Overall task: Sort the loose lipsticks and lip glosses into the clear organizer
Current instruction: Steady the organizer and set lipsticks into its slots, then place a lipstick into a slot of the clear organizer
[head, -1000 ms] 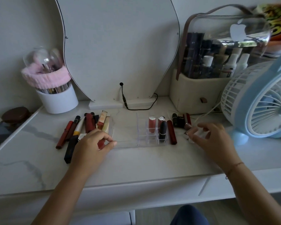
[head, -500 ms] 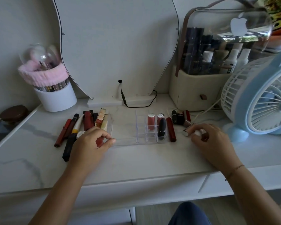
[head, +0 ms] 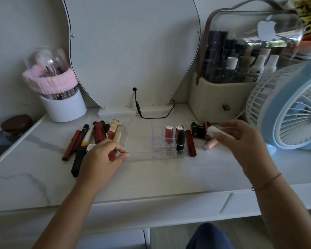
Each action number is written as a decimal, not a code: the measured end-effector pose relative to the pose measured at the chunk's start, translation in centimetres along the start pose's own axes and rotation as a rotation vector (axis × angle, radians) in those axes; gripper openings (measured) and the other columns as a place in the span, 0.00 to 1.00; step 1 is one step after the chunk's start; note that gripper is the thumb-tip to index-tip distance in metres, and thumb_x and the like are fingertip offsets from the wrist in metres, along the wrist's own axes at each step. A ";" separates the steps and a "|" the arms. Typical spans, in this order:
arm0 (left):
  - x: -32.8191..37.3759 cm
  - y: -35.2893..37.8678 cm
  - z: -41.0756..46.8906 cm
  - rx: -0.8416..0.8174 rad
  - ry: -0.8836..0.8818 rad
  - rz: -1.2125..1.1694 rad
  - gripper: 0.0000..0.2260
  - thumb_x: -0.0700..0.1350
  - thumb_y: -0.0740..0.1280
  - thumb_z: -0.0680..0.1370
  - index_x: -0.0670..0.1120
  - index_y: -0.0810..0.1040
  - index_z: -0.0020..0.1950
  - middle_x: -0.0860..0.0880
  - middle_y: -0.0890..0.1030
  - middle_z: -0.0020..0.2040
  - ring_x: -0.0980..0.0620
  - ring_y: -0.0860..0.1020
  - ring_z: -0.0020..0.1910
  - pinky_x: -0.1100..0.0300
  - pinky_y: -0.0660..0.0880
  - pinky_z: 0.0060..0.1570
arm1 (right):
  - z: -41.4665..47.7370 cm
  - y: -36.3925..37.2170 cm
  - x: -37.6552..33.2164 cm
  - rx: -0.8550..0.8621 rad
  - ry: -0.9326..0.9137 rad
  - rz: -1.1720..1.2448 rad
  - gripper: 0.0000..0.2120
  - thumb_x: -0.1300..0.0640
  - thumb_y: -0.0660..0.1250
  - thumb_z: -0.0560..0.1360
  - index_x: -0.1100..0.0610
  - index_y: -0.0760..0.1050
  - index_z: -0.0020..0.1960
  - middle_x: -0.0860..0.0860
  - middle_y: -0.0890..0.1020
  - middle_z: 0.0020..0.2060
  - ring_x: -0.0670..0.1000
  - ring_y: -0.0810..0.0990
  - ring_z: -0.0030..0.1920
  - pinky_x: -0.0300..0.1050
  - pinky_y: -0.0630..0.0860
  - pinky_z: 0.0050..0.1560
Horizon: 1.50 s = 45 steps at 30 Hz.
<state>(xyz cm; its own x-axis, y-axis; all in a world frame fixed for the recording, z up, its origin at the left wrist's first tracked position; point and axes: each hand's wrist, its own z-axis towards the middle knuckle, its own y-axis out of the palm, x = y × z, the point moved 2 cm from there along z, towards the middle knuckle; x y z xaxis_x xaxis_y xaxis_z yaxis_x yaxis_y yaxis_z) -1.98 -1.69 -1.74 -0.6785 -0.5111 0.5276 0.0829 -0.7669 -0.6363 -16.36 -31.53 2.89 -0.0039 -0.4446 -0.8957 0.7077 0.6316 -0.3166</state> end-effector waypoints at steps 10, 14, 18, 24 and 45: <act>0.0 -0.1 0.0 0.005 0.005 0.001 0.06 0.45 0.76 0.68 0.49 0.80 0.40 0.56 0.78 0.38 0.54 0.77 0.37 0.54 0.76 0.36 | -0.3 5.7 -4.6 -0.237 -0.168 -0.005 0.15 0.58 0.71 0.70 0.47 0.77 0.55 0.51 0.84 0.40 0.52 0.81 0.42 0.41 0.81 0.41; 0.0 -0.1 0.0 0.007 0.013 -0.001 0.06 0.45 0.76 0.69 0.48 0.80 0.40 0.54 0.78 0.38 0.53 0.77 0.36 0.53 0.76 0.36 | 0.3 7.3 -5.3 -0.227 -0.290 -0.167 0.13 0.56 0.70 0.72 0.52 0.79 0.56 0.41 0.81 0.36 0.40 0.79 0.37 0.25 0.73 0.36; -0.1 -0.1 0.0 -0.002 0.019 -0.002 0.06 0.47 0.75 0.69 0.48 0.80 0.40 0.53 0.78 0.37 0.52 0.77 0.37 0.51 0.76 0.36 | 0.6 8.2 -5.3 -0.244 -0.401 -0.365 0.10 0.53 0.71 0.70 0.53 0.81 0.50 0.45 0.79 0.40 0.43 0.78 0.39 0.40 0.77 0.44; -0.2 0.0 0.0 -0.001 0.027 0.000 0.06 0.47 0.75 0.69 0.49 0.79 0.39 0.54 0.78 0.37 0.53 0.76 0.36 0.53 0.75 0.35 | 0.6 8.8 -4.9 -0.271 -0.497 -0.536 0.09 0.51 0.71 0.69 0.51 0.80 0.48 0.46 0.81 0.40 0.49 0.76 0.46 0.51 0.72 0.53; 0.1 -0.1 0.0 -0.013 0.020 0.004 0.06 0.45 0.75 0.69 0.49 0.79 0.39 0.55 0.78 0.37 0.54 0.77 0.36 0.53 0.76 0.35 | 3.2 3.3 -3.2 -0.052 -0.276 -0.230 0.10 0.52 0.67 0.72 0.52 0.79 0.53 0.41 0.79 0.42 0.40 0.78 0.43 0.30 0.72 0.43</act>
<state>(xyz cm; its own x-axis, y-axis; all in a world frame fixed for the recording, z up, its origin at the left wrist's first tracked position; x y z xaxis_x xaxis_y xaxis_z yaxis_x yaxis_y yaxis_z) -2.02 -1.66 -1.66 -0.6930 -0.5061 0.5135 0.0760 -0.7595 -0.6460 -11.74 -30.05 5.76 0.0371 -0.7293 -0.6832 0.6737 0.5232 -0.5220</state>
